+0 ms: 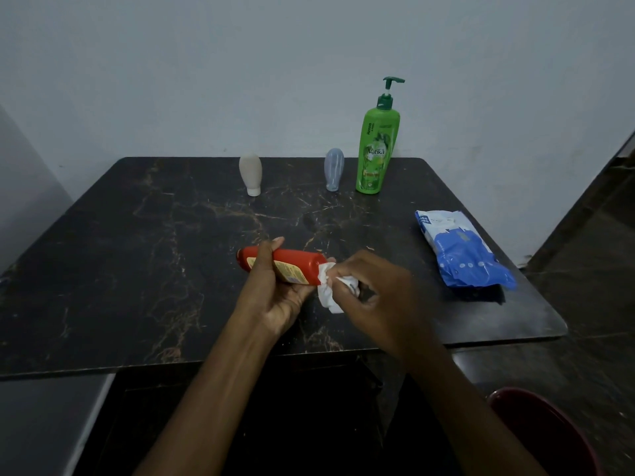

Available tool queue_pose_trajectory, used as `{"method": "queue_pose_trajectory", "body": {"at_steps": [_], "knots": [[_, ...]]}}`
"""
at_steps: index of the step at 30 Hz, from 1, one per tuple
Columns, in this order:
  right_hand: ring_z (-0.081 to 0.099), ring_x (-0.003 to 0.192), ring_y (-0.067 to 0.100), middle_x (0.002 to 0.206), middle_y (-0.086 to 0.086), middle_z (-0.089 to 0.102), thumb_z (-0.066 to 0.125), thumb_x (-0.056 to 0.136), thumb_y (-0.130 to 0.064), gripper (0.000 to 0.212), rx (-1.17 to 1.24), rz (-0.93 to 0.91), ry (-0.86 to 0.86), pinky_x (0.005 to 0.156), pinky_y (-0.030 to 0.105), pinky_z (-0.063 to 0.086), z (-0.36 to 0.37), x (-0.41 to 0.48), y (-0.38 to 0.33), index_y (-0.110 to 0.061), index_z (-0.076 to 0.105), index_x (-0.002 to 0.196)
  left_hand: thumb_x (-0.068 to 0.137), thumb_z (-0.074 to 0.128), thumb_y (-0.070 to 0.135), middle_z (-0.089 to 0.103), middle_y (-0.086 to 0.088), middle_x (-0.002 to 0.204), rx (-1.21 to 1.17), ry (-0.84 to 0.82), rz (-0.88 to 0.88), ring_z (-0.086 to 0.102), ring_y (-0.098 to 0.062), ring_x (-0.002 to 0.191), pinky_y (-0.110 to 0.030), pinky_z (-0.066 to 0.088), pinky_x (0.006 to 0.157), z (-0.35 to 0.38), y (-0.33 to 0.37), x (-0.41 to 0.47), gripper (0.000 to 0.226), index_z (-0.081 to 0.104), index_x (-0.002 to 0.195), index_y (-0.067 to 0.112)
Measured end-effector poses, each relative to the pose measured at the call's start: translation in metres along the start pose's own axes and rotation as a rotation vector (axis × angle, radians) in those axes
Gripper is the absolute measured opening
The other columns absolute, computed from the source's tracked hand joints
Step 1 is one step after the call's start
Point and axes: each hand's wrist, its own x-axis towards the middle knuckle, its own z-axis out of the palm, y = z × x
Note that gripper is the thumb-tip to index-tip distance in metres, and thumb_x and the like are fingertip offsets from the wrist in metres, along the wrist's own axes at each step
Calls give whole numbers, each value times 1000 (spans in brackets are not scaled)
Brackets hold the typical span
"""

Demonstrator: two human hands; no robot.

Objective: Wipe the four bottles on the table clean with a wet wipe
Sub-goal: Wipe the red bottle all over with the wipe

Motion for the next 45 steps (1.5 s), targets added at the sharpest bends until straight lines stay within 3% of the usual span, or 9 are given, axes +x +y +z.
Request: {"method": "queue_pose_trajectory", "body": {"at_steps": [4,12,16,21,25,28,32,39,45], "knots": [[63,86,3,95,1,71,74,84,-10,13,-7,-2,57,76,4,44,0,6,-3,-10,73,97,87,75,24,68,-28,114,24,-8,1,74,-37,93,-44,62,62,2,-7,-1,61,46,134,-1],[60,69,6,78,-5,65,75,80,-10,7,9,130,57,60,18,48,-3,7,5,-12,68,82,87,77,26,65,-27,122,14,22,42,71,-41,105,-55,62,73,2,-5,3,58,47,131,3],[66,80,6,84,-12,69,72,85,-10,9,172,275,193,65,18,53,-7,4,7,-19,70,88,83,80,26,64,-27,125,-21,57,37,70,-43,105,-60,59,83,1,-3,8,64,44,132,6],[64,86,3,98,0,70,76,84,-8,24,36,27,78,73,8,48,-2,2,-1,-11,73,108,87,76,26,67,-28,119,-2,8,38,73,-38,100,-51,63,75,1,-6,5,62,46,134,0],[61,86,5,95,1,68,77,83,-7,20,-6,-31,62,74,4,44,0,8,-5,-8,75,103,86,77,26,65,-26,121,-17,4,24,74,-36,95,-45,62,62,0,-5,2,64,45,135,1],[63,85,5,95,0,69,73,85,-12,12,-20,-12,27,75,8,47,1,10,-7,-10,74,97,87,75,26,67,-27,119,7,0,24,73,-36,98,-46,64,68,0,-5,2,62,46,135,0],[61,82,6,93,-1,67,71,85,-19,10,-46,54,-36,68,9,45,3,10,-11,-15,68,94,86,75,25,67,-26,119,59,22,29,71,-37,105,-46,62,84,0,-5,2,59,47,132,2],[61,78,8,88,-4,64,63,91,-23,8,-41,262,-56,65,17,50,11,14,-23,-16,62,86,86,75,22,69,-23,114,49,17,51,73,-35,102,-46,63,76,0,-5,3,54,50,129,2],[62,65,-8,66,-14,63,70,86,-20,13,189,523,-38,48,6,42,2,9,-19,-22,63,75,89,72,20,72,-23,110,117,27,96,73,-36,100,-49,62,80,2,-11,7,46,53,127,2]]}}
